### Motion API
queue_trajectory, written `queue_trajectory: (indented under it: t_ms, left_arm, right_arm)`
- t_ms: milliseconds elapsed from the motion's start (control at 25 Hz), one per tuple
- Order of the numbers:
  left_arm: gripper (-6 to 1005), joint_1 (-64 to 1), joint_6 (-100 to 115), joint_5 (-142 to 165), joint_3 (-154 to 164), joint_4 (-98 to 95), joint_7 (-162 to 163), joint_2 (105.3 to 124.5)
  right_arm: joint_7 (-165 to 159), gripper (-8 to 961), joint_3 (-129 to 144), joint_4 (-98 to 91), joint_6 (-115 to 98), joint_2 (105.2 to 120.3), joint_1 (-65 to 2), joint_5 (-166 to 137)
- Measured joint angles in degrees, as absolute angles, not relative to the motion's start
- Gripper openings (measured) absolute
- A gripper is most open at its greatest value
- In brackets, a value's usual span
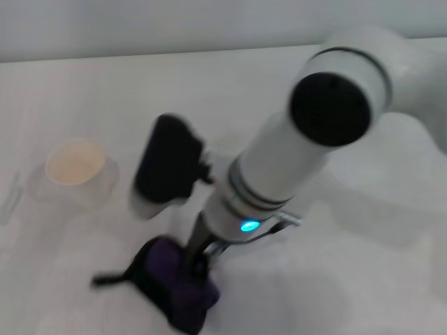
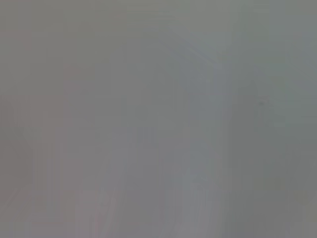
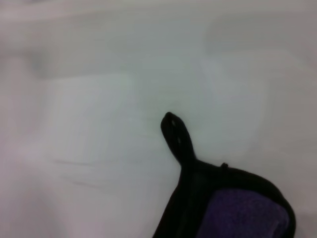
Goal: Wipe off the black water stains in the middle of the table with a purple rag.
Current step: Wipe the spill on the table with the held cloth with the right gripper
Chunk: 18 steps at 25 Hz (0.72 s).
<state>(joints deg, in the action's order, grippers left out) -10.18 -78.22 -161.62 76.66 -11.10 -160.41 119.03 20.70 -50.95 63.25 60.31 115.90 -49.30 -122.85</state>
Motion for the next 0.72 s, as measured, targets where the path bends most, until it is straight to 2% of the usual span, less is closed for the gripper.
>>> queue_trajectory:
  t_ms: [440, 720]
  left_arm:
    - [861, -11.16, -77.35, -161.81, 76.56, -11.04, -160.4, 118.91]
    - [861, -11.16, -76.57, -162.11, 76.5, -10.99, -160.4, 118.91]
  right_arm:
    - [22.42, 92, -69.86, 63.73, 67.37, 115.39, -38.52, -138.48]
    - [23.66, 96, -80.47, 64.08, 72.05, 115.08, -34.96, -146.37]
